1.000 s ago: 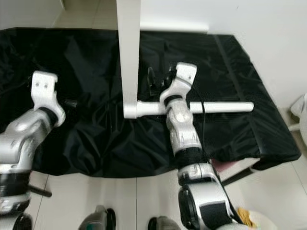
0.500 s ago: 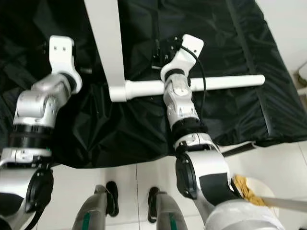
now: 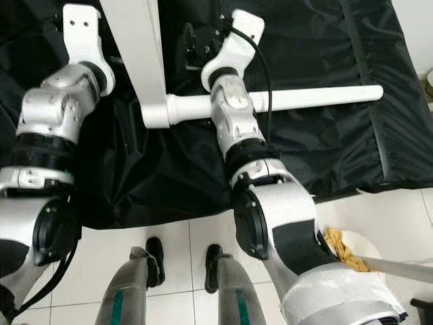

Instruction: Building children table

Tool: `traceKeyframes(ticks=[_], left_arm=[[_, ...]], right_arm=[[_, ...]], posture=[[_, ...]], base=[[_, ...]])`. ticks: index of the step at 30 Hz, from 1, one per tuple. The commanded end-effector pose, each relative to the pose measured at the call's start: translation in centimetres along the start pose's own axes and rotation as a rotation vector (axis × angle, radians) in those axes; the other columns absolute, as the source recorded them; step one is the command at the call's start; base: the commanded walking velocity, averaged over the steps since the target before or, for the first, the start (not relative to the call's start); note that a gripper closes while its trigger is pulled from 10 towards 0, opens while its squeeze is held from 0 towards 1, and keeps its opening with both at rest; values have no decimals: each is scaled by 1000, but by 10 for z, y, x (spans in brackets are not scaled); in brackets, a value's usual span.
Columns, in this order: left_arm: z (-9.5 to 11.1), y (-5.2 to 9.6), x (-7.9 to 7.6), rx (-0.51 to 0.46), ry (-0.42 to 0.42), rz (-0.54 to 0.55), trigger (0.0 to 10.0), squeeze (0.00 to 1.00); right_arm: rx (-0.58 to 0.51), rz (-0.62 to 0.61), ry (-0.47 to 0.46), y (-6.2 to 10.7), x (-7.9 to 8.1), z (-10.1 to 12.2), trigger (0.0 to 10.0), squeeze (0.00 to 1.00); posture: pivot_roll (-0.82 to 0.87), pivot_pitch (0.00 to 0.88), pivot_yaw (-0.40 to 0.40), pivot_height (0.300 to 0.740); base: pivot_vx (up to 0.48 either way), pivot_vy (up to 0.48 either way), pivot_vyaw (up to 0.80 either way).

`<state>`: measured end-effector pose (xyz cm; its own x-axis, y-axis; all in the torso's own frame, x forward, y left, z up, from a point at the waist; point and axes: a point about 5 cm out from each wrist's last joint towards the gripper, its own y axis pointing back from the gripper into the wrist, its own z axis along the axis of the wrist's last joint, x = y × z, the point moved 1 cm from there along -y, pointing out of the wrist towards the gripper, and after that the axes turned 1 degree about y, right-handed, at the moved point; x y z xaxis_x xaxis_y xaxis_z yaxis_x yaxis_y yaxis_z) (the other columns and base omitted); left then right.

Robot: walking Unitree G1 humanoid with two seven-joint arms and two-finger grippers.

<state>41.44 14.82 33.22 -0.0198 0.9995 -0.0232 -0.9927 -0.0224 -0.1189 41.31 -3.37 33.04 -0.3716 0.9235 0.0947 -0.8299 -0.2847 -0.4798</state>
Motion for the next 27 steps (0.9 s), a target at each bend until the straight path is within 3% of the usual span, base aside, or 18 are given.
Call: traceKeyframes(ticks=[1,8,11,18,19,21,24,27], left_arm=[[11,0,8,-42,20,142,10000,0],[32,3,-3,-103,29,103,10000,0],[39,7,-5,-123,20,93,10000,0],[41,8,-5,-130,13,105,10000,0],[46,13,0,-143,-1,134,10000,0],[46,13,0,-143,-1,134,10000,0],[53,25,16,-166,-32,199,10000,0],[54,26,19,-169,-36,210,10000,0]], right_arm=[[12,67,-27,-1,17,-3,10000,0],[-9,162,-42,-6,40,4,10000,0],[-4,266,-44,-5,60,3,10000,0],[1,310,-43,-3,68,1,10000,0],[14,388,-56,0,85,-2,10000,0],[14,388,-56,0,85,-2,10000,0],[35,499,-74,6,110,-8,10000,0],[37,511,-76,7,113,-8,10000,0]], posture=[[79,416,-25,740],[84,415,-31,740],[94,417,-42,740],[98,417,-47,740],[106,425,-58,740],[106,425,-58,740],[110,428,-67,740],[110,428,-67,740]], base=[[0,0,0],[0,0,0],[0,0,0],[0,0,0],[0,0,0],[0,0,0],[0,0,0],[0,0,0]])
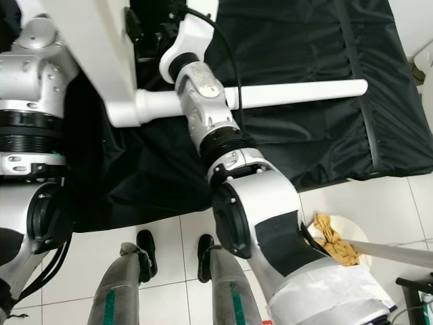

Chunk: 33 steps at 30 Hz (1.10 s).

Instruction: Building children table

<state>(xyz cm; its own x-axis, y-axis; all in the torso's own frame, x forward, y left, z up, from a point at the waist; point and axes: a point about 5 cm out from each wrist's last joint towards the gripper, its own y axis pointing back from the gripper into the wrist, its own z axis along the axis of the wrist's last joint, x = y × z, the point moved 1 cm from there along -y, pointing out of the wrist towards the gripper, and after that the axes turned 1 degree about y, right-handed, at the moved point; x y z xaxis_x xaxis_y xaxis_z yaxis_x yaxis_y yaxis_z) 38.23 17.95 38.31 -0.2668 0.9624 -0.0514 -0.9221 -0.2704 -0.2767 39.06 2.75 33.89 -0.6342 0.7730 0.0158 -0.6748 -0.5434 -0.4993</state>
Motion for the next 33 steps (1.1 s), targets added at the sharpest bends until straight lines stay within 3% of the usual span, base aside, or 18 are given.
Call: traceKeyframes(ticks=[1,2,4,6,10,11,14,23,28,33], left_arm=[[-1,6,-3,0,-21,-16,10000,0],[-1,6,-3,0,-21,-16,10000,0],[-5,12,19,15,-50,49,10000,0],[-5,12,19,15,-50,49,10000,0],[-8,20,44,25,-87,112,10000,0],[-8,20,44,25,-87,112,10000,0],[-10,29,69,39,-120,179,10000,0],[-14,37,84,59,-193,189,10000,0],[-20,43,83,44,-257,121,10000,0],[-26,50,77,39,-253,35,10000,0]], right_arm=[[52,230,-7,-5,53,-15,10000,0],[52,230,-7,-5,53,-15,10000,0],[62,294,-24,-5,69,-18,10000,0],[62,294,-24,-5,69,-18,10000,0],[66,340,-39,-5,81,-20,10000,0],[66,340,-39,-5,81,-20,10000,0],[69,384,-60,-5,99,-22,10000,0],[69,381,-77,-5,116,-25,10000,0],[72,227,-56,-6,104,-27,10000,0],[53,21,34,-3,63,-27,10000,0]], posture=[[112,429,-76,740],[112,429,-76,740],[114,431,-90,740],[114,431,-90,740],[119,437,-106,740],[119,437,-106,740],[125,437,-114,740],[142,438,-120,740],[145,440,-122,740],[134,440,-124,740]], base=[[0,0,0],[0,0,0],[0,0,0],[0,0,0],[0,0,0],[0,0,0],[0,0,0],[0,0,0],[0,0,0],[0,0,0]])
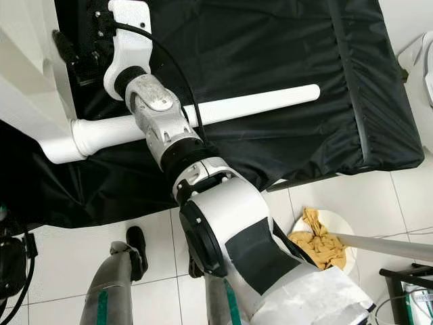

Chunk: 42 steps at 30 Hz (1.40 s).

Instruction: Building children table

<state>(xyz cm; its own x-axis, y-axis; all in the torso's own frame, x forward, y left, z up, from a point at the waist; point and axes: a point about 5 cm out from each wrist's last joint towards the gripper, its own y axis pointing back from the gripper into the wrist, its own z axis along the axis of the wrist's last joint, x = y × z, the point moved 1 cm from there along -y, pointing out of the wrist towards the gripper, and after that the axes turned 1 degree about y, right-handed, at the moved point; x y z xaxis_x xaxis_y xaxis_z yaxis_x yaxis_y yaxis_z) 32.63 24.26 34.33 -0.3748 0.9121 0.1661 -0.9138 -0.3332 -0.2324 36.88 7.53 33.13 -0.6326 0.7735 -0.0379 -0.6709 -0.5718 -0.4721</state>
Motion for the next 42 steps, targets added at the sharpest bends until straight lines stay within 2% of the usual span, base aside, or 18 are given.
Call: traceKeyframes(ticks=[1,3,5,6,7,8,9,11,13,16,20,22,23,25,26,28,36,42], left_arm=[[-2,5,-1,-14,-12,-22,10000,0],[-5,7,-2,-13,-26,-42,10000,0],[-5,8,-2,-11,-30,-48,10000,0],[-7,9,1,-13,-45,-42,10000,0],[-7,9,1,-13,-45,-42,10000,0],[-8,10,7,-17,-73,-20,10000,0],[-8,10,7,-17,-73,-20,10000,0],[-12,14,16,-23,-112,5,10000,0],[-13,16,18,-25,-121,11,10000,0],[-12,30,24,-74,-132,45,10000,0],[-12,34,25,-84,-134,57,10000,0],[-10,44,28,-108,-122,88,10000,0],[-10,44,28,-108,-122,88,10000,0],[-10,52,30,-124,-120,111,10000,0],[-10,52,30,-124,-120,111,10000,0],[-14,61,30,-135,-122,133,10000,0],[-16,73,33,-177,-161,232,10000,0],[-9,79,30,-226,-116,222,10000,0]], right_arm=[[22,-3,-14,4,13,-12,10000,0],[-7,-51,38,7,-1,-9,10000,0],[-14,-61,51,7,-4,-9,10000,0],[-29,-93,71,10,-13,-7,10000,0],[-29,-93,71,10,-13,-7,10000,0],[-54,-134,92,13,-24,-5,10000,0],[-54,-134,92,13,-24,-5,10000,0],[-98,-194,121,21,-42,-2,10000,0],[-113,-204,125,24,-47,-1,10000,0],[-173,-218,168,40,-67,1,10000,0],[-178,-220,176,46,-74,-1,10000,0],[-174,-221,205,64,-87,-9,10000,0],[-174,-221,205,64,-87,-9,10000,0],[-161,-222,235,81,-97,-15,10000,0],[-161,-222,235,81,-97,-15,10000,0],[-118,-247,261,102,-111,-23,10000,0],[-70,-286,300,128,-128,-27,10000,0],[-71,-303,298,140,-131,-23,10000,0]], posture=[[134,440,-124,740],[131,443,-124,740],[131,443,-124,740],[126,443,-122,740],[126,443,-122,740],[126,443,-119,740],[126,443,-119,740],[120,438,-113,740],[117,437,-112,740],[122,421,-105,740],[123,417,-105,740],[126,403,-103,740],[126,403,-103,740],[131,389,-101,740],[131,389,-101,740],[136,363,-101,740],[140,325,-105,740],[137,291,-98,740]], base=[[0,0,0],[0,0,0],[0,0,0],[0,0,0],[0,0,0],[0,0,0],[0,0,0],[0,0,0],[0,0,0],[0,0,0],[0,0,0],[0,0,0],[0,0,0],[0,0,0],[0,0,0],[0,0,0],[0,0,0],[0,0,0]])
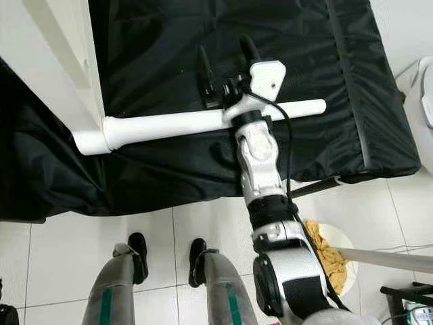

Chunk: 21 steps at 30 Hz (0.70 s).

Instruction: Building children table

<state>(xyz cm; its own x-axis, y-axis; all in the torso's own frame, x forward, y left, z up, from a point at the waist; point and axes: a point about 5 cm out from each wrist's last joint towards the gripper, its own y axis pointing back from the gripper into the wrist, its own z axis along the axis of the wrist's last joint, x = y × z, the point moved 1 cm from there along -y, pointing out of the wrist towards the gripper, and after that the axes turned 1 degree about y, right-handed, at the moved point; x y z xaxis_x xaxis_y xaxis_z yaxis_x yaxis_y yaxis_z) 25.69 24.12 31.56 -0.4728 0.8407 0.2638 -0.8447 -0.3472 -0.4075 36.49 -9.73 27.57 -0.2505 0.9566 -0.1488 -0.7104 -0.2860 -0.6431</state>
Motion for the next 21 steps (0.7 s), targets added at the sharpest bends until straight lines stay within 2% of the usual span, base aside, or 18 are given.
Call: traceKeyframes(ticks=[1,2,3,9,14,17,19,21], left_arm=[[6,6,11,-44,7,147,10000,0],[6,6,11,-44,7,147,10000,0],[10,7,9,-70,45,111,10000,0],[15,15,-1,-116,73,-15,10000,0],[16,17,-4,-128,99,-34,10000,0],[24,20,-5,-178,129,-57,10000,0],[30,24,-9,-207,153,-118,10000,0],[28,28,-14,-204,161,-171,10000,0]], right_arm=[[106,3,-19,16,1,-21,10000,0],[106,3,-19,16,1,-21,10000,0],[91,0,-28,16,0,-17,10000,0],[35,16,-44,18,2,-2,10000,0],[21,18,-49,19,2,3,10000,0],[-36,7,-68,15,-1,18,10000,0],[-73,2,-83,11,-3,31,10000,0],[-72,12,-87,11,-3,34,10000,0]], posture=[[137,291,-98,740],[137,291,-98,740],[139,285,-97,740],[147,269,-92,740],[149,265,-89,740],[152,256,-83,740],[155,250,-86,740],[158,245,-89,740]], base=[[0,0,0],[0,0,0],[0,0,0],[0,0,0],[0,0,0],[0,0,0],[0,0,0],[0,0,0]])
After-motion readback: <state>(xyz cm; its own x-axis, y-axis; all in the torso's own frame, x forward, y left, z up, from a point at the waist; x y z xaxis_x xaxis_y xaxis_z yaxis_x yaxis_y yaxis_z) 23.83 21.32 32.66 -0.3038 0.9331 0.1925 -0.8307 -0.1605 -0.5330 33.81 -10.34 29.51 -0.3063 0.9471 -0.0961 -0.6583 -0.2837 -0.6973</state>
